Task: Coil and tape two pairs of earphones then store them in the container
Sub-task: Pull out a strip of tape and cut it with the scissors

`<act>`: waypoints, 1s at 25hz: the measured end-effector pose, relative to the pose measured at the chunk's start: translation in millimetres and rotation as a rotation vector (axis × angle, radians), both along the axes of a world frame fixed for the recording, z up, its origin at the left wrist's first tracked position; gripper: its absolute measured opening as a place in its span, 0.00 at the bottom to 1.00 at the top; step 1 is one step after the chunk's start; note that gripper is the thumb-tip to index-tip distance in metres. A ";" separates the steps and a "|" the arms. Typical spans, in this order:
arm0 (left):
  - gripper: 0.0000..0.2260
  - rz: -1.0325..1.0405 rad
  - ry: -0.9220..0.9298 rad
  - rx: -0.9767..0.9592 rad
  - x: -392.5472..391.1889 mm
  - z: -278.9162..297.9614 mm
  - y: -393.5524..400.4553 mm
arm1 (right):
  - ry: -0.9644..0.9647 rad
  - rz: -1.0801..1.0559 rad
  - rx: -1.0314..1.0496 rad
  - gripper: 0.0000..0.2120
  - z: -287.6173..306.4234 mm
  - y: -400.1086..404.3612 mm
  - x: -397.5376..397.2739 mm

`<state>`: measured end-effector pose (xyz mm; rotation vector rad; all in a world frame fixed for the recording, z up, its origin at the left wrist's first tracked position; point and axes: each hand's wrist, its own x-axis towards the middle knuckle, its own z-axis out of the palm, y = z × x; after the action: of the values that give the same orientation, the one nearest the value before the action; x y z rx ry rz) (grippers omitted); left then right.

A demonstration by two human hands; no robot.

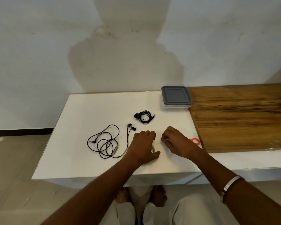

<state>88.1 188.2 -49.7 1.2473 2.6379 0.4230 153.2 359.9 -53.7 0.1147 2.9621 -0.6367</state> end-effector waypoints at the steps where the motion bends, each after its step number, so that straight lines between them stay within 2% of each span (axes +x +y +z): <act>1: 0.24 -0.022 -0.031 0.026 -0.3 0.0 -0.2 | 0.000 -0.010 -0.004 0.10 -0.1 0.4 -1.2; 4: 0.20 -0.147 -0.122 0.066 -4.6 -0.9 -2.3 | 0.007 -0.026 -0.016 0.09 0.5 2.2 -5.5; 7: 0.17 -0.201 -0.106 -0.012 -8.9 -1.4 -3.5 | 0.001 -0.020 -0.021 0.09 0.9 2.4 -8.1; 10: 0.22 -0.225 -0.083 -0.109 -14.0 2.4 0.3 | 0.005 -0.020 -0.039 0.09 2.5 2.2 -9.2; 14: 0.28 -0.246 -0.132 -0.112 -16.0 6.4 4.4 | 0.018 -0.009 -0.049 0.09 6.0 2.1 -9.5; 25: 0.32 -0.237 -0.137 -0.127 -15.8 5.4 6.4 | 0.032 -0.037 -0.088 0.09 6.4 6.6 -7.5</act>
<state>72.2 194.6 -44.3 1.4132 2.3297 0.2861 145.6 366.5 -47.3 0.1544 2.9629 -0.7788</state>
